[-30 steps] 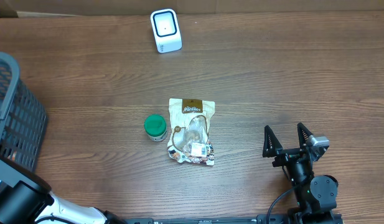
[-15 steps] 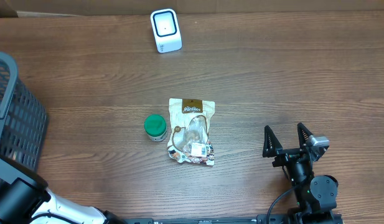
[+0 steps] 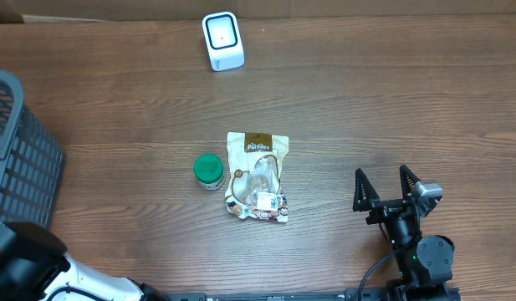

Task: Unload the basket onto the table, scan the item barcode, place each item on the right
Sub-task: 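Place the orange packet left of the green jar and release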

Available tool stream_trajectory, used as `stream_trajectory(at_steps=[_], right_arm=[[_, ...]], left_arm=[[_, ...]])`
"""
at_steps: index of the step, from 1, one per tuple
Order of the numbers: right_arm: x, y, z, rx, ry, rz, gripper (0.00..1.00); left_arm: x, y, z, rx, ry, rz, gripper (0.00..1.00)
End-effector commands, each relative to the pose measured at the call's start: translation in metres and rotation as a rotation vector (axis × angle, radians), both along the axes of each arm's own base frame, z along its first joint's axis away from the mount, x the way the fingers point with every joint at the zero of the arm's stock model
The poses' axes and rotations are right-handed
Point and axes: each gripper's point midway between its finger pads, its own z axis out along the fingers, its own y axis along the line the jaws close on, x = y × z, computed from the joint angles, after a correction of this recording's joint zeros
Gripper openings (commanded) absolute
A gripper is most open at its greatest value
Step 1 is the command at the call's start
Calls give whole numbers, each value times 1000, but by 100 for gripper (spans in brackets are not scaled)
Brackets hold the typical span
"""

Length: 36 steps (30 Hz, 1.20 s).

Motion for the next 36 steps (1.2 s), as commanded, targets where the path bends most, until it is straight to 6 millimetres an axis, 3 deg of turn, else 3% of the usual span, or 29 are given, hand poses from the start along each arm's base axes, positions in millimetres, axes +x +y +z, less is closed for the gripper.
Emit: stream_trajectory(at_steps=[1, 4, 7, 10, 15, 24, 32, 36], right_arm=[[0, -1, -1, 3, -6, -4, 100], [0, -1, -1, 3, -6, -4, 100], [0, -1, -1, 3, -6, -5, 100], [0, -1, -1, 3, -6, -4, 100], [0, -1, -1, 3, -6, -4, 100], [0, -1, -1, 3, -6, -4, 100], [0, -1, -1, 3, -6, -5, 100], [0, -1, -1, 3, -6, -4, 100]], left_arm=[[13, -63, 71, -14, -199, -128, 4], [9, -109, 90, -47, -227, -212, 4], [7, -155, 92, -79, -190, -296, 4], [6, -193, 79, -89, -86, -371, 4], [19, -237, 50, -66, 58, -450, 4], [16, -273, -43, -116, 358, -355, 4], [20, -310, -137, -147, 473, -403, 5], [12, -321, -176, -159, 510, -399, 4]])
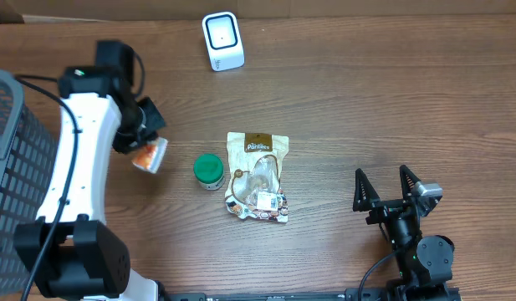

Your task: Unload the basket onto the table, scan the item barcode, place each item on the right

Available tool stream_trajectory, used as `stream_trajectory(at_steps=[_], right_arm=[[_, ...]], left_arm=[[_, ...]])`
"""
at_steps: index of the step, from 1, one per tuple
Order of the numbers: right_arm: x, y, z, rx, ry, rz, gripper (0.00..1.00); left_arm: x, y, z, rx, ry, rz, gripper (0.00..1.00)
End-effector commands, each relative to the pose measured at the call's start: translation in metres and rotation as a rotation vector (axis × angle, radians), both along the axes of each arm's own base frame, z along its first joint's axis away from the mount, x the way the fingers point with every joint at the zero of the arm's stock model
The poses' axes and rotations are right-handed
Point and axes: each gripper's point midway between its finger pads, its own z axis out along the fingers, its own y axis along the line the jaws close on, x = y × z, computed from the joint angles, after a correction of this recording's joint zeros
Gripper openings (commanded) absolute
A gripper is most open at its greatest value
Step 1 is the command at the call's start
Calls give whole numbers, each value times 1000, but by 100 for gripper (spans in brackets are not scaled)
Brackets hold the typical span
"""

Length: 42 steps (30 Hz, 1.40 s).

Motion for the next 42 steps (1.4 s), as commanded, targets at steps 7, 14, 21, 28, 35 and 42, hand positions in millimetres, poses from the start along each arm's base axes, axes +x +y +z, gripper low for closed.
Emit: stream_trajectory(at_steps=[7, 14, 21, 28, 35, 42], right_arm=[[0, -1, -1, 3, -6, -5, 100], [0, -1, -1, 3, -6, -5, 100], [0, -1, -1, 3, -6, -5, 100], [0, -1, -1, 3, -6, -5, 100], [0, -1, -1, 3, -6, -5, 100], [0, -1, -1, 3, -6, -5, 100]], left_arm=[[-31, -23, -70, 16, 100, 18, 6], [-16, -23, -54, 13, 52, 21, 50], [21, -4, 37, 64, -103, 26, 50], [32, 37, 172, 110, -375, 36, 60], [-13, 121, 239, 211, -485, 231, 66], [-71, 214, 220, 268, -376, 545, 54]])
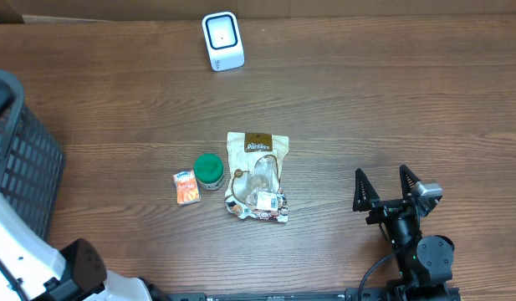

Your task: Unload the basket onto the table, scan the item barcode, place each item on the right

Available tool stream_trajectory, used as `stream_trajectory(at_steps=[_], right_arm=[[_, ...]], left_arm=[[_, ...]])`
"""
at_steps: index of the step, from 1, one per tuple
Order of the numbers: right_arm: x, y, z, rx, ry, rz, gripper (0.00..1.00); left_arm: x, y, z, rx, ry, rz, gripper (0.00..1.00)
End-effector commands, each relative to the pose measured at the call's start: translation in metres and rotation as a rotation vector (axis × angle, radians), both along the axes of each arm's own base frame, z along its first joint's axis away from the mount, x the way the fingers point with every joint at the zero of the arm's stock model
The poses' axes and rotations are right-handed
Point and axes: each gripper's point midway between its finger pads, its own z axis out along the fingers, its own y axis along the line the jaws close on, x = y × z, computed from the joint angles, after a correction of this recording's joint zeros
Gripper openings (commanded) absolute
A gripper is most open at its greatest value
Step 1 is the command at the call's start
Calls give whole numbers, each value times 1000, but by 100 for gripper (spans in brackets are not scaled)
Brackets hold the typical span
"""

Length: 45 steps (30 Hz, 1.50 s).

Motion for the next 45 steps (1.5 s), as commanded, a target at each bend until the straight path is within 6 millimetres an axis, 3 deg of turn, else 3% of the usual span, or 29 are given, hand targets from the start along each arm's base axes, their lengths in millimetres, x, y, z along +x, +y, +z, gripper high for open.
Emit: stream_trajectory(at_steps=[1, 6, 11, 20, 29, 38, 45], right_arm=[[0, -1, -1, 3, -6, -5, 100], [0, -1, -1, 3, -6, -5, 100], [0, -1, -1, 3, -6, -5, 100], [0, -1, -1, 3, -6, -5, 100], [0, -1, -1, 3, -6, -5, 100], [0, -1, -1, 3, -6, -5, 100], [0, -1, -1, 3, -6, -5, 100]], left_arm=[[-31, 40, -13, 3, 62, 146, 54], [-72, 85, -26, 40, 139, 341, 56], [-94, 116, -55, 9, 174, 473, 56], [-131, 129, -135, -32, 432, 527, 58], [-106, 153, -184, 27, 446, 288, 66], [-97, 169, -224, 105, 465, 187, 77], [-104, 173, -246, 108, 461, 205, 79]])
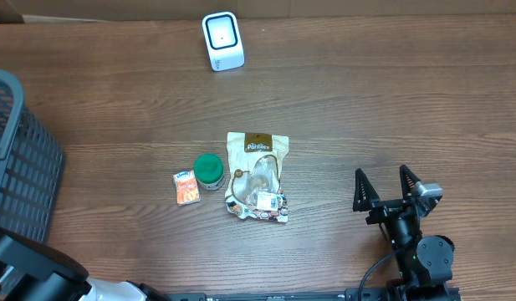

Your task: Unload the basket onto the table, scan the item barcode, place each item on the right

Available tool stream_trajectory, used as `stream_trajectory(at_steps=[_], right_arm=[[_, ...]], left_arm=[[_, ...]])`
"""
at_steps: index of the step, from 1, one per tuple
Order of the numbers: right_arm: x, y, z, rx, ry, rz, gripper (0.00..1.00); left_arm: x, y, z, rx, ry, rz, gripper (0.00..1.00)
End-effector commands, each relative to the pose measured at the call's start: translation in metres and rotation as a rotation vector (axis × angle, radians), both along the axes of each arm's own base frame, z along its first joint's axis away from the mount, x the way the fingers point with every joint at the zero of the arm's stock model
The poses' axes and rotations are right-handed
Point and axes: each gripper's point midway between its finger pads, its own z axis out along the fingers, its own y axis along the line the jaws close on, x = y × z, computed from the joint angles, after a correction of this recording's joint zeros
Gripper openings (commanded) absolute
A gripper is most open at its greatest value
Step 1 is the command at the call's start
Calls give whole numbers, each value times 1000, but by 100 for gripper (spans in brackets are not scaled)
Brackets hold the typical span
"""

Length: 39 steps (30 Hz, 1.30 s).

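The white barcode scanner (222, 40) stands at the table's far edge, its window facing up. In the middle lie a printed snack pouch (258, 176), a green-lidded jar (209, 170) and a small orange packet (186, 187), side by side. My right gripper (380, 174) rests open at the near right, well clear of the items and holding nothing. Only the base of my left arm (32, 272) shows in the bottom left corner; its gripper is out of view.
A dark mesh basket (19, 163) takes up the left edge of the wooden table (391, 92). A cardboard wall runs along the far edge behind the scanner.
My left arm, which reached up along the left edge over the basket, now sits lower in the bottom left corner. The packet, jar, pouch and right gripper have not moved.
At first only the pouch and jar lay on the table. Then my left gripper held the orange packet above the table, left of the jar. Later the packet lay beside the jar and the arm was back at the left edge, now lower still.
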Motion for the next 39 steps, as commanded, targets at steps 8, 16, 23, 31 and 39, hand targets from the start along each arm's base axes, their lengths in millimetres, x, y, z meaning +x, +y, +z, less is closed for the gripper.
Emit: stream_trajectory(at_steps=[8, 16, 23, 31, 39], right_arm=[[0, -1, -1, 3, -6, -5, 100], [0, -1, -1, 3, -6, -5, 100], [0, -1, -1, 3, -6, -5, 100], [0, -1, -1, 3, -6, -5, 100], [0, -1, -1, 3, -6, -5, 100]], left_arm=[[-16, 12, -20, -2, 43, -40, 79], [-18, 12, -48, -64, 95, -63, 80], [-28, 15, -63, -80, 179, -60, 79], [-47, 19, -76, -108, 215, -13, 76], [-60, 30, -88, -115, 213, 29, 72]])
